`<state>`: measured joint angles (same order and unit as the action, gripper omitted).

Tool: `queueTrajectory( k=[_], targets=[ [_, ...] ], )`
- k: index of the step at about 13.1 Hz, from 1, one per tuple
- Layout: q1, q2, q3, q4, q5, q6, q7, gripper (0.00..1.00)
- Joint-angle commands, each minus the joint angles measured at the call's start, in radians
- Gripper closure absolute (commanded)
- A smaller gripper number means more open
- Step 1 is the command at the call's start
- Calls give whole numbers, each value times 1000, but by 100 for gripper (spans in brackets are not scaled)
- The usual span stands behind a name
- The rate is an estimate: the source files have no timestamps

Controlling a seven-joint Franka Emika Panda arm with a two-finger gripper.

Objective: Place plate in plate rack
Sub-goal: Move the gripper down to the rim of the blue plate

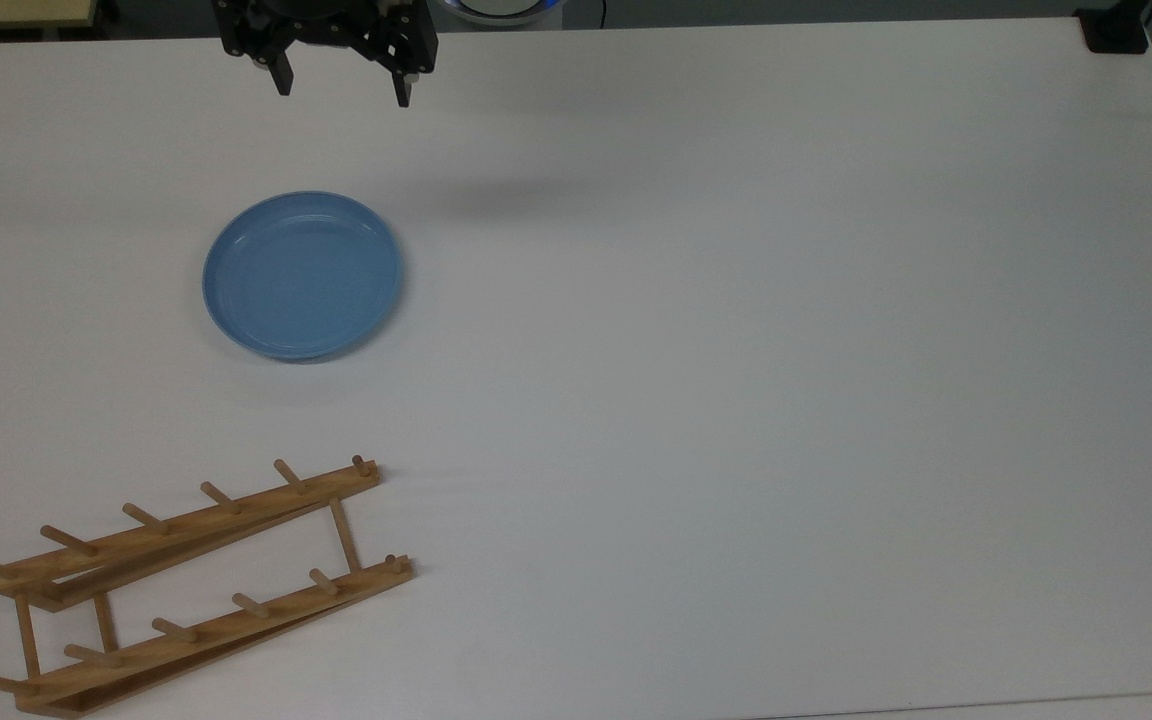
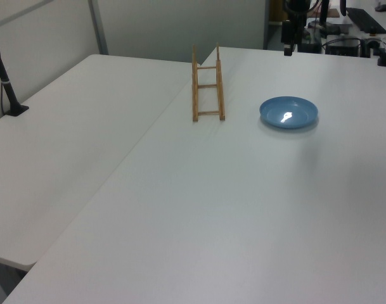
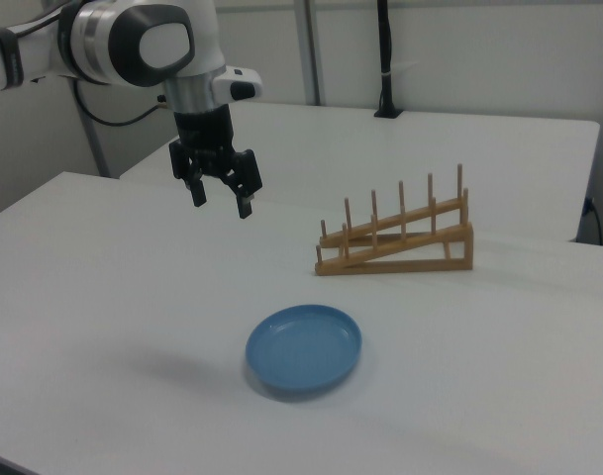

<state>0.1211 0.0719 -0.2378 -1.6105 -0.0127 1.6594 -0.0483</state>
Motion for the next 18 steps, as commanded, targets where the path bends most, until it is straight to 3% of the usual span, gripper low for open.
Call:
queueTrajectory(
  k=[1, 12, 14, 15, 17, 18],
  targets=[
    [3, -20, 2, -13, -6, -20, 18, 0],
    [-27, 11, -11, 24, 23, -6, -22, 0],
    [-47, 23, -11, 20, 33, 101, -47, 0],
    [-69, 64, -14, 17, 31, 167, -71, 0],
    [-142, 155, -52, 9, 63, 212, -276, 0],
    [-191, 193, -70, 9, 158, 264, -379, 0]
  ],
)
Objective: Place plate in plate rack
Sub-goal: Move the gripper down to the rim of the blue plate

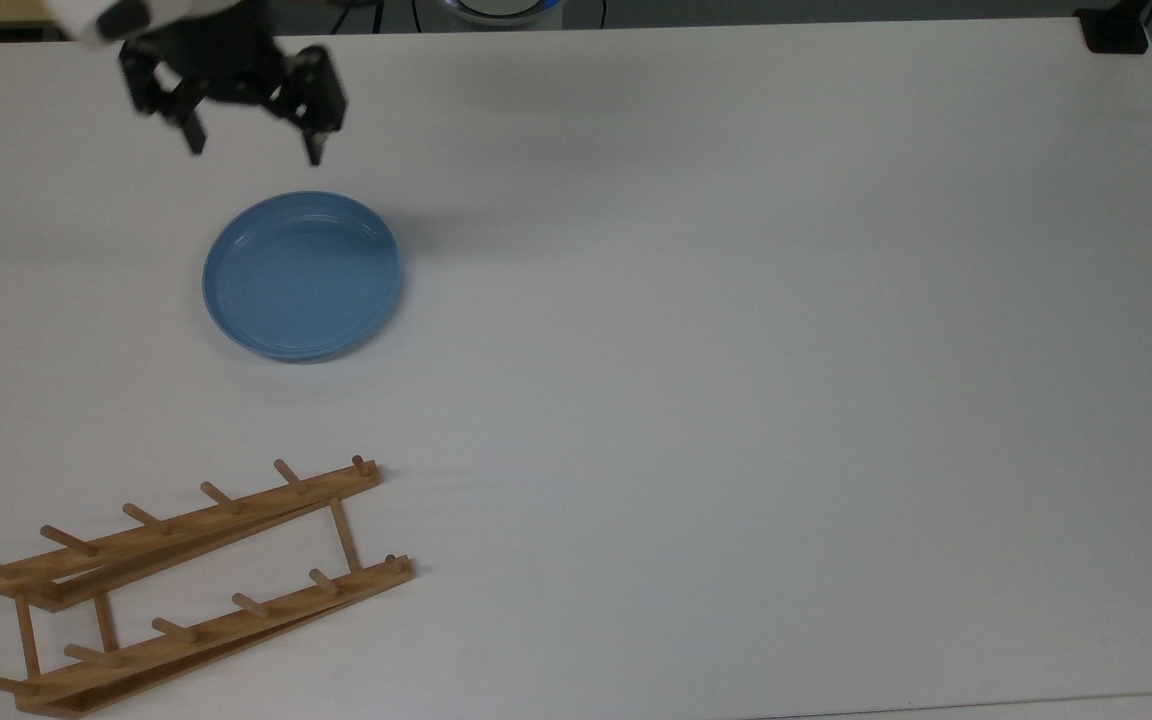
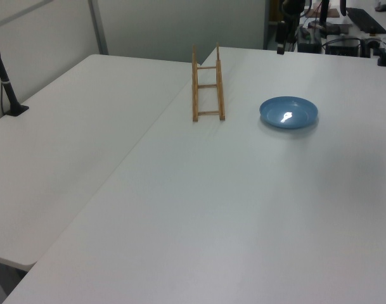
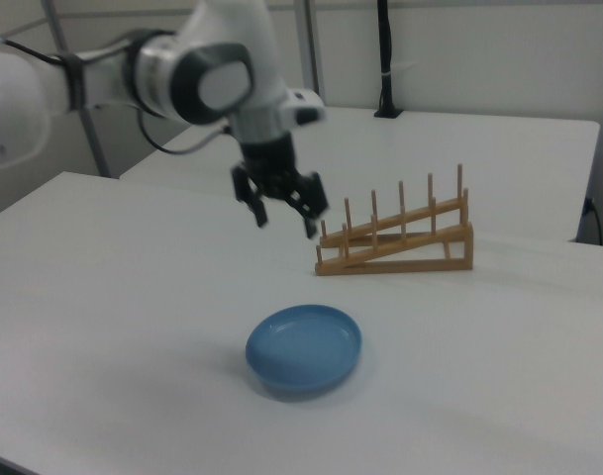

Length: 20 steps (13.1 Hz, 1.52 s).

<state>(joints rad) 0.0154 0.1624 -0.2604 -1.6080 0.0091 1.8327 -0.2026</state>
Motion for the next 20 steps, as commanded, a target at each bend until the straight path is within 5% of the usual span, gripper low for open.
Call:
queueTrajectory(
  k=[1, 5, 8, 12, 20],
  targets=[
    [-133, 130, -53, 5, 185, 102, -324, 0],
    [-161, 235, -85, 5, 183, 103, -515, 0],
    [-150, 307, -85, 8, 108, 109, -520, 11],
    [-130, 368, -85, 8, 104, 184, -512, 26],
    [-114, 379, -80, 13, 107, 200, -523, 85]
  ],
)
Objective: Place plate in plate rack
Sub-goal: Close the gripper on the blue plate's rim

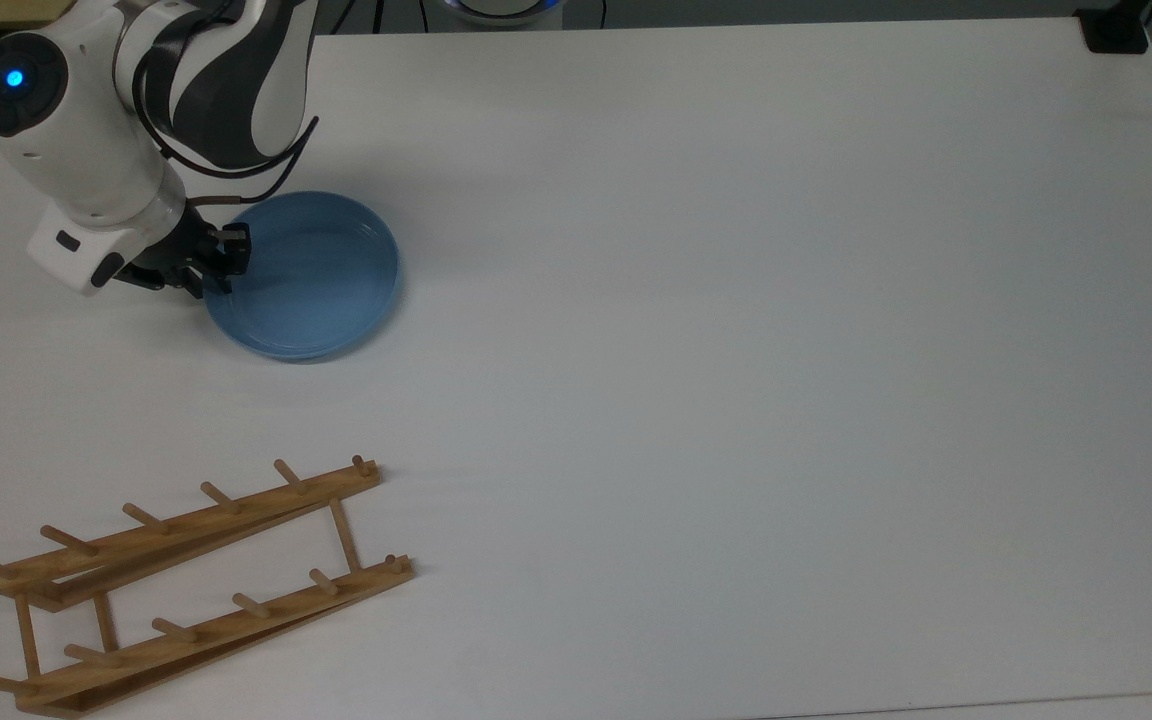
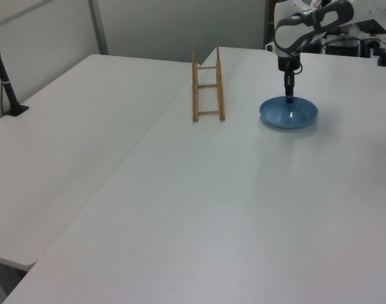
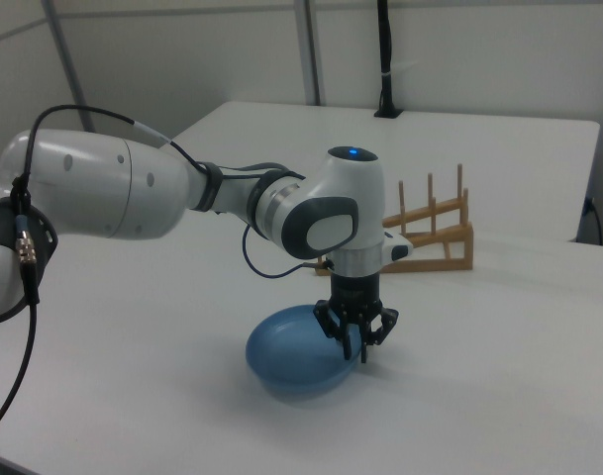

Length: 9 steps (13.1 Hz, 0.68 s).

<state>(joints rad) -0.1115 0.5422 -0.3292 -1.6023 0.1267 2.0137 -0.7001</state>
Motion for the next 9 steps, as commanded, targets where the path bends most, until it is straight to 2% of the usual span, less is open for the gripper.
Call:
queueTrajectory(
  k=[1, 4, 7, 9],
  targets=[
    [16, -1, -11, 9, -12, 19, -30, 88],
    [13, -16, -19, 10, -4, 19, -120, 98],
    [10, -37, -42, 54, 2, 19, -131, 100],
    [10, -95, -44, 82, 36, 19, -139, 100]
  ],
)
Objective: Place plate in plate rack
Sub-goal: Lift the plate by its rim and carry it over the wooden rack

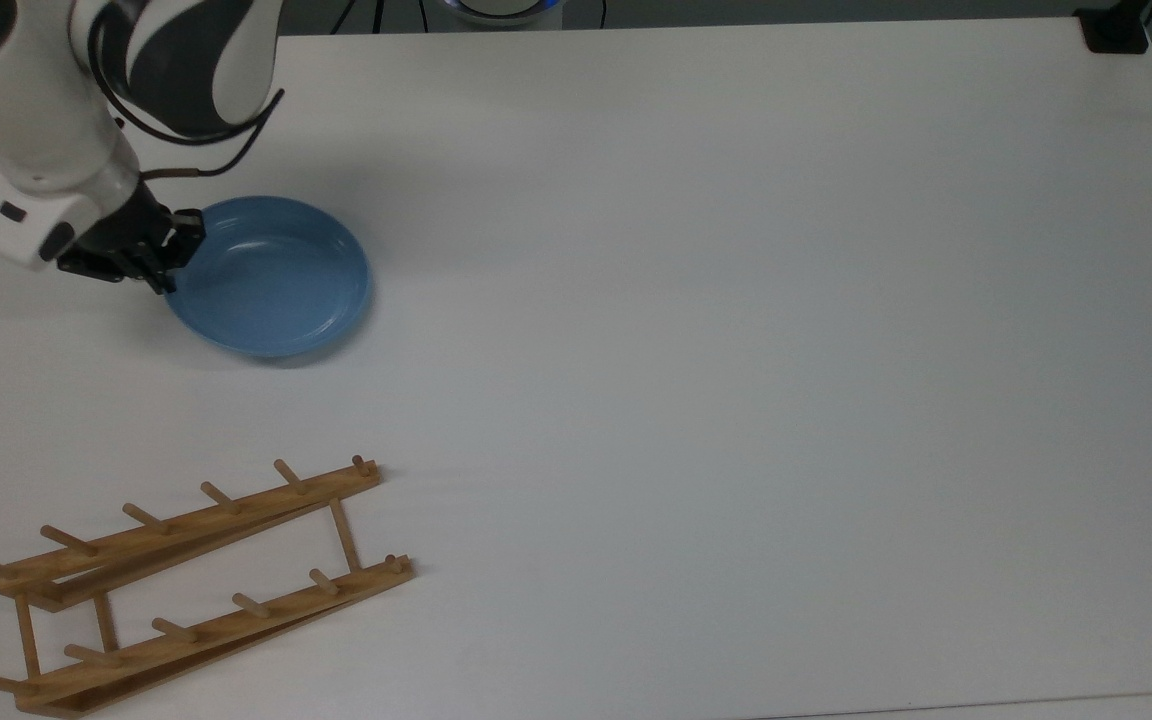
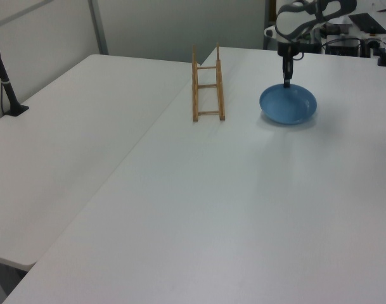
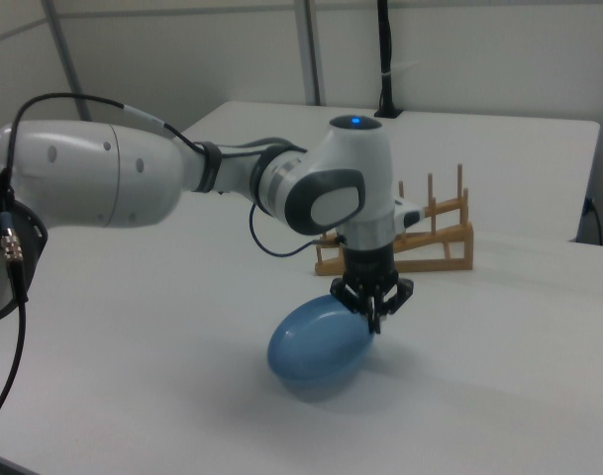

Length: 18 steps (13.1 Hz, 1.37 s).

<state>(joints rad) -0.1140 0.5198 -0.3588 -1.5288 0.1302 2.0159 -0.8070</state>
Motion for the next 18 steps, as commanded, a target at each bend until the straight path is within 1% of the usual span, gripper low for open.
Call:
queueTrajectory(
  k=[1, 3, 4, 6, 7, 8, 9, 10, 11, 13, 15, 16, 17, 18],
  targets=[
    [14, -95, -14, 40, 35, 17, -29, 100],
    [20, -110, -6, 108, 71, 20, -12, 100],
    [25, -119, 3, 131, 69, 67, 11, 100],
    [68, -127, 1, 131, 52, 276, 141, 100],
    [83, -127, 1, 133, 5, 365, 216, 100],
    [89, -127, 1, 133, -57, 412, 273, 100],
    [106, -124, 1, 133, -169, 458, 383, 100],
    [119, -121, 1, 139, -298, 474, 501, 100],
    [125, -119, 1, 156, -401, 474, 626, 100],
    [151, -115, 0, 182, -568, 472, 847, 100],
    [184, -116, -9, 182, -700, 459, 995, 100],
    [213, -115, -14, 182, -760, 428, 1023, 100],
    [237, -112, -35, 182, -786, 420, 1034, 100],
    [284, -104, -89, 182, -794, 419, 1034, 100]
  ],
)
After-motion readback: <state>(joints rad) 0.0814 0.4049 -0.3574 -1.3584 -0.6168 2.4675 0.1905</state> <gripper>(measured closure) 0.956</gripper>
